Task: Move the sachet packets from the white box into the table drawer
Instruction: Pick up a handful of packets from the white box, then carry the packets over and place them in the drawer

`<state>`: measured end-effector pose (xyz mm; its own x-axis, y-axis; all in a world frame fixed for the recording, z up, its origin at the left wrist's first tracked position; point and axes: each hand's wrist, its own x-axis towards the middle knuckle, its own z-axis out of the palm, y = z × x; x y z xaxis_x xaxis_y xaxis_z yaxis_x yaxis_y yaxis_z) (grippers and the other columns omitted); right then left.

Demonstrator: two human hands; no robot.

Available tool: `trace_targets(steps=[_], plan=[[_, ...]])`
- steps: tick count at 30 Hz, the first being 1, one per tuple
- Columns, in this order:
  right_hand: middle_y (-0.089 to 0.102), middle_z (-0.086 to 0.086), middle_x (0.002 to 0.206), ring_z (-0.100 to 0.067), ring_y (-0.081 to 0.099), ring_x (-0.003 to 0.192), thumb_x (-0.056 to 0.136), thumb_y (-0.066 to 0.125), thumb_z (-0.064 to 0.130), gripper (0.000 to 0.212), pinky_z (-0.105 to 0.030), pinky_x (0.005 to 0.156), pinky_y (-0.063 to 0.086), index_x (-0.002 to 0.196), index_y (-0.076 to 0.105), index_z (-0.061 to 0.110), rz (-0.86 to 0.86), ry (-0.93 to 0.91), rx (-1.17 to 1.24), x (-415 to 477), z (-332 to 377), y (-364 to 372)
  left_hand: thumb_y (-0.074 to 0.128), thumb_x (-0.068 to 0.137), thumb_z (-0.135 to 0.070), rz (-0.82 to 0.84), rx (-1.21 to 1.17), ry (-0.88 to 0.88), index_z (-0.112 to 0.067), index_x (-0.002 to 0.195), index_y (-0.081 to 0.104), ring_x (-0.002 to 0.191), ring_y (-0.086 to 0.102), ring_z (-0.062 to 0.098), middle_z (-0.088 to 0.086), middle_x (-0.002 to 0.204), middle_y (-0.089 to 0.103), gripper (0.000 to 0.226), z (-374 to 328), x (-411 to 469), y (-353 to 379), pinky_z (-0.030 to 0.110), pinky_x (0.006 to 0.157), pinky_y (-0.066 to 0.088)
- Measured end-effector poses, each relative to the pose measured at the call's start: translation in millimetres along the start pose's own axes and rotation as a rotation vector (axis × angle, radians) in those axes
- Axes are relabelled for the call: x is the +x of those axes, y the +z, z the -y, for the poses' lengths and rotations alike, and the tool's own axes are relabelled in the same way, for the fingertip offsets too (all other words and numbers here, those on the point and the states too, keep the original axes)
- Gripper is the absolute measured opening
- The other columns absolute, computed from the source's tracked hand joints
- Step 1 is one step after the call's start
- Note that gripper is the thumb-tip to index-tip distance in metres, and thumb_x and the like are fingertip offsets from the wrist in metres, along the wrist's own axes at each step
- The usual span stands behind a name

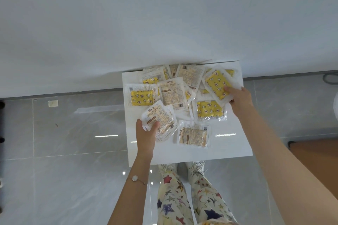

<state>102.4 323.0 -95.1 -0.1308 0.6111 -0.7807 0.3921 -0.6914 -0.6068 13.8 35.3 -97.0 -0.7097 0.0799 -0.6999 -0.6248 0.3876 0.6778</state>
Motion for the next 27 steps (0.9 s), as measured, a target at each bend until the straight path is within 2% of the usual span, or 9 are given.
trace_targets(steps=[4,6,10,13,15,17,20,23,27], plan=[[0.063,-0.006,0.1,-0.03,0.062,0.099,0.087,0.065,0.005,0.022,-0.043,0.084,0.054,0.103,0.057,0.017,0.014,-0.027,0.002,-28.9,-4.3,-20.6,0.067,0.089,-0.01,0.0,-0.045,0.01,-0.014,0.124,0.05,0.106,0.062,0.017,0.003,0.117,0.063,0.04,-15.1,-26.0,-7.7,0.023,0.074,0.052],[0.062,-0.008,0.106,-0.029,0.062,0.099,0.089,0.063,0.007,0.025,-0.039,0.077,0.054,0.11,0.054,0.017,0.045,-0.029,-0.018,-50.9,-4.7,-30.1,0.066,0.089,-0.008,-0.008,-0.07,0.02,-0.015,0.123,0.051,0.106,0.063,0.018,0.002,0.115,0.064,0.038,-26.1,-44.0,-12.6,0.025,0.074,0.053],[0.056,-0.021,0.129,-0.038,0.058,0.114,0.094,0.055,0.007,0.041,-0.053,0.096,0.047,0.133,0.043,0.007,0.161,-0.004,-0.098,-92.3,3.5,-39.3,0.066,0.088,-0.005,-0.028,-0.13,0.017,-0.023,0.111,0.052,0.104,0.064,0.021,0.002,0.11,0.064,0.032,-49.8,-84.3,-25.0,0.038,0.082,0.056],[0.056,-0.021,0.125,-0.033,0.061,0.104,0.095,0.053,0.004,0.03,-0.048,0.09,0.049,0.125,0.047,0.007,0.3,-0.005,-0.111,-135.3,19.1,-37.6,0.066,0.087,-0.004,-0.046,-0.192,0.04,-0.016,0.118,0.053,0.105,0.065,0.025,0.008,0.115,0.065,0.035,-71.2,-120.3,-44.0,0.046,0.086,0.056],[0.056,-0.021,0.126,-0.036,0.06,0.108,0.095,0.051,0.004,0.037,-0.047,0.09,0.05,0.131,0.044,0.002,0.416,-0.011,-0.11,-166.6,29.7,-31.3,0.066,0.087,-0.004,-0.073,-0.241,0.053,-0.013,0.123,0.051,0.106,0.065,0.026,0.009,0.116,0.065,0.04,-81.8,-143.1,-61.1,0.048,0.087,0.056],[0.059,-0.019,0.125,-0.038,0.06,0.112,0.094,0.053,0.003,0.042,-0.047,0.087,0.053,0.134,0.043,0.002,0.502,-0.025,-0.141,-199.3,40.3,-18.8,0.066,0.087,-0.005,-0.115,-0.301,0.033,-0.016,0.123,0.05,0.106,0.065,0.026,0.008,0.117,0.065,0.04,-88.0,-165.5,-81.2,0.049,0.087,0.056],[0.067,-0.01,0.115,-0.032,0.066,0.104,0.09,0.06,0.004,0.037,-0.04,0.073,0.058,0.125,0.053,0.011,0.537,-0.072,-0.207,-248.6,51.2,6.6,0.067,0.087,-0.006,-0.162,-0.429,-0.012,-0.023,0.119,0.05,0.102,0.067,0.021,0.005,0.116,0.065,0.04,-88.9,-198.5,-114.5,0.04,0.075,0.058],[0.065,-0.013,0.12,-0.032,0.064,0.107,0.089,0.063,0.004,0.04,-0.048,0.089,0.054,0.128,0.052,0.009,0.599,-0.145,-0.306,-291.5,49.9,33.0,0.068,0.087,-0.006,-0.22,-0.51,-0.042,-0.02,0.125,0.047,0.104,0.066,0.023,0.004,0.118,0.064,0.046,-81.3,-228.1,-149.5,0.038,0.071,0.058],[0.064,-0.015,0.12,-0.033,0.064,0.108,0.089,0.064,0.006,0.04,-0.046,0.087,0.055,0.127,0.051,0.009,0.743,-0.207,-0.375,-346.4,35.4,73.1,0.069,0.087,-0.007,-0.325,-0.61,-0.04,-0.022,0.124,0.048,0.107,0.065,0.024,0.004,0.119,0.064,0.045,-64.5,-260.5,-204.5,0.044,0.081,0.057]])
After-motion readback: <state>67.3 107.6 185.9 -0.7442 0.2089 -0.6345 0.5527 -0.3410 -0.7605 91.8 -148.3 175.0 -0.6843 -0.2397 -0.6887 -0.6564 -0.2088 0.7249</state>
